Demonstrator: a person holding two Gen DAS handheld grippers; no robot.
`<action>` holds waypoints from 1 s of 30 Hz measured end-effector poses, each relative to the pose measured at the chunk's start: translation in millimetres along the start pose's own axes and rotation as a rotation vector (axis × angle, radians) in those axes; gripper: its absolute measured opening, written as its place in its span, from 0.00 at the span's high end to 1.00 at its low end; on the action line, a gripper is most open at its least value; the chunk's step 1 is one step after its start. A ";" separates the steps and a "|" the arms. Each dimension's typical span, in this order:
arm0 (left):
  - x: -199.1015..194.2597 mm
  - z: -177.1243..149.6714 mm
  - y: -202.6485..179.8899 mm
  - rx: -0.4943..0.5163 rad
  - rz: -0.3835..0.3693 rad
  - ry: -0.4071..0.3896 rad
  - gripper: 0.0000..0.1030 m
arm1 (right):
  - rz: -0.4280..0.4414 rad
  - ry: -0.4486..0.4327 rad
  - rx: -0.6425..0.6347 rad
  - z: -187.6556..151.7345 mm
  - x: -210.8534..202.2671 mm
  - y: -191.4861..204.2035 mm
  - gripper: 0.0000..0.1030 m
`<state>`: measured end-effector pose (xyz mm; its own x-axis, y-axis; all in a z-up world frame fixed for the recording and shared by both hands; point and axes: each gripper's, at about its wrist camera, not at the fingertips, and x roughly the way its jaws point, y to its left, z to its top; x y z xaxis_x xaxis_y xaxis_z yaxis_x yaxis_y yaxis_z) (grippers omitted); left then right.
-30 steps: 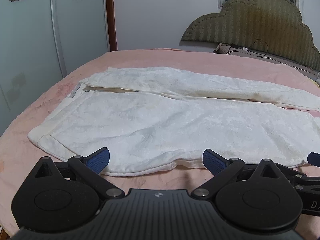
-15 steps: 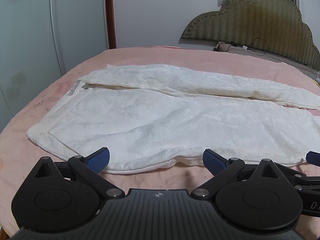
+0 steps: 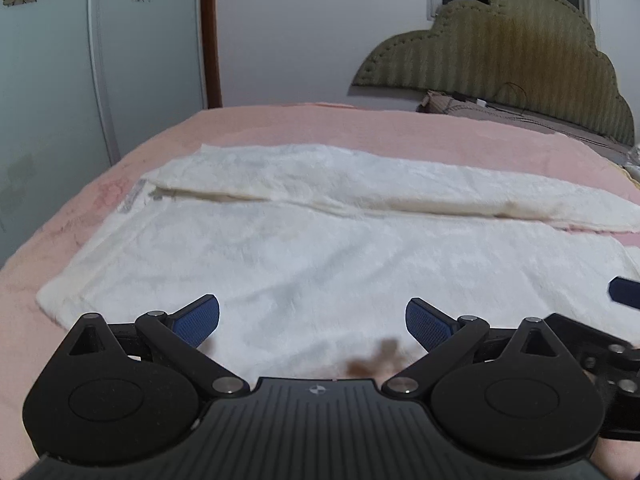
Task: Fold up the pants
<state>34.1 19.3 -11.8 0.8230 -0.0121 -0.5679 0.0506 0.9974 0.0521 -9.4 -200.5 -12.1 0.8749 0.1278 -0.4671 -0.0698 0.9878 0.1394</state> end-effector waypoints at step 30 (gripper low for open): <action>103.8 26.7 48.9 0.069 0.148 0.022 0.01 | 0.173 0.132 -0.112 126.3 210.1 -13.6 0.00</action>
<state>137.1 64.9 -46.3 0.8116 0.1373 -0.5679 -0.0311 0.9808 0.1926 235.9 -198.4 -1.9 0.7756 0.2988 -0.5560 -0.2719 0.9531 0.1329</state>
